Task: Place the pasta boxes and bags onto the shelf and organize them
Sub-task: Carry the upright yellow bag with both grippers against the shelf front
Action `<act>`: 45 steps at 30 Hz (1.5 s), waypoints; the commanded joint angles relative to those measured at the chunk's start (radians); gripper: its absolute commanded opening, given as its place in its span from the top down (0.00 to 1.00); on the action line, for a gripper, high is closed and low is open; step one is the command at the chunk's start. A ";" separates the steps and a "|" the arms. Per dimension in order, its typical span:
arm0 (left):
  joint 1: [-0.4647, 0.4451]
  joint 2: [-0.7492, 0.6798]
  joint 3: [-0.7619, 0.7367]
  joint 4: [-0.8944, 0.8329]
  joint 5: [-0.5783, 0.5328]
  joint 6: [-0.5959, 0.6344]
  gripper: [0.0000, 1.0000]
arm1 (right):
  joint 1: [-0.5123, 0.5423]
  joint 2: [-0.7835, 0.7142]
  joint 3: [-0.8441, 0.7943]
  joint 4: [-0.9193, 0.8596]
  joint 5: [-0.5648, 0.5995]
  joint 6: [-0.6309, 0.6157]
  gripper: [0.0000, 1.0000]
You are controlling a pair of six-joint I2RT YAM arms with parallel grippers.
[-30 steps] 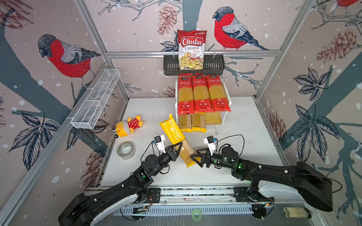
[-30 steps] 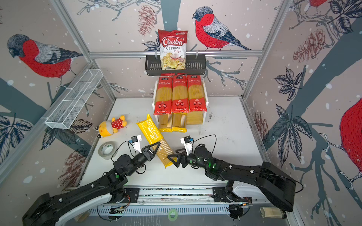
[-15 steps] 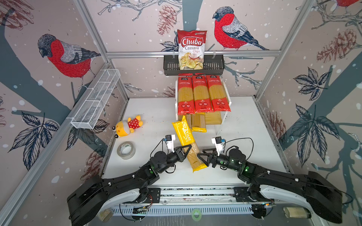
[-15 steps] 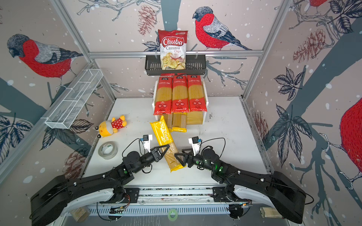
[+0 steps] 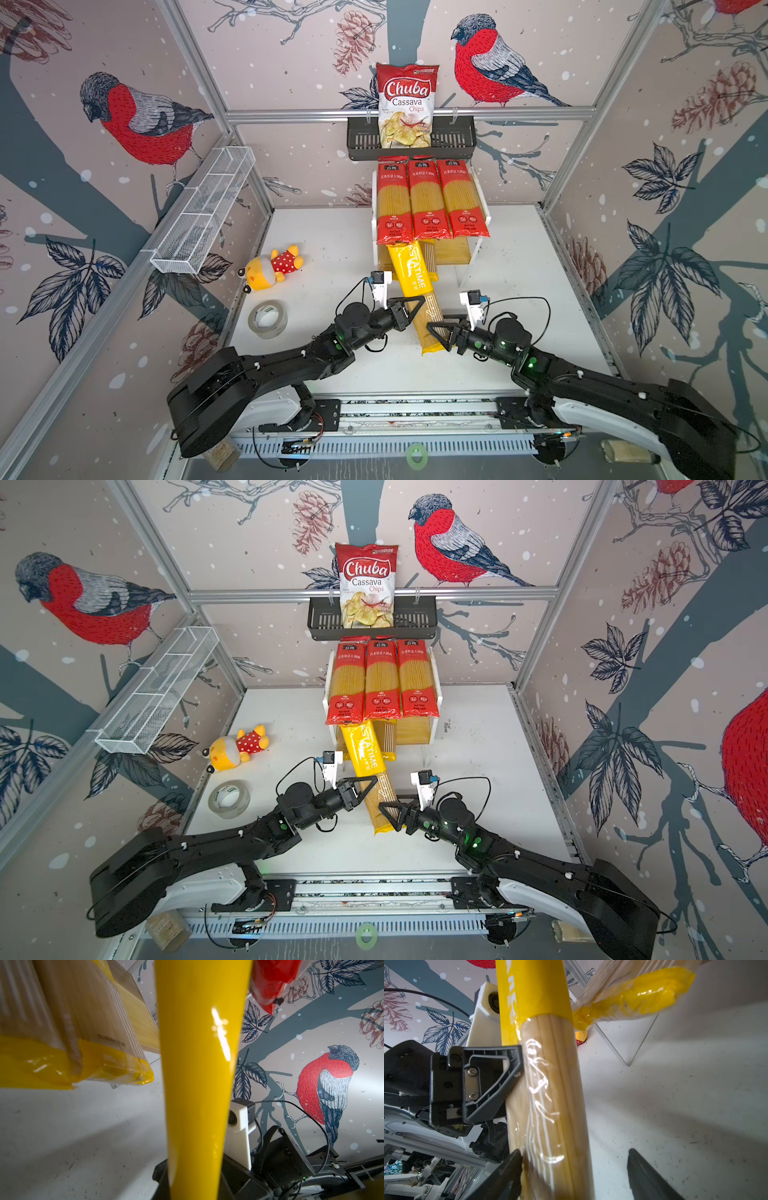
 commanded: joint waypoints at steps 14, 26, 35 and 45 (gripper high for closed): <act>0.136 0.082 0.067 0.292 0.106 -0.088 0.82 | -0.009 0.001 -0.089 0.186 0.017 0.137 0.22; 0.136 0.160 0.062 0.423 0.103 -0.180 0.80 | -0.006 0.098 -0.088 0.413 0.084 0.233 0.49; 0.137 0.169 0.091 0.378 0.100 -0.156 0.58 | -0.011 0.177 -0.071 0.547 0.114 0.249 0.81; 0.137 0.137 0.074 0.321 0.084 -0.133 0.32 | -0.114 0.063 -0.023 0.479 0.235 0.320 0.94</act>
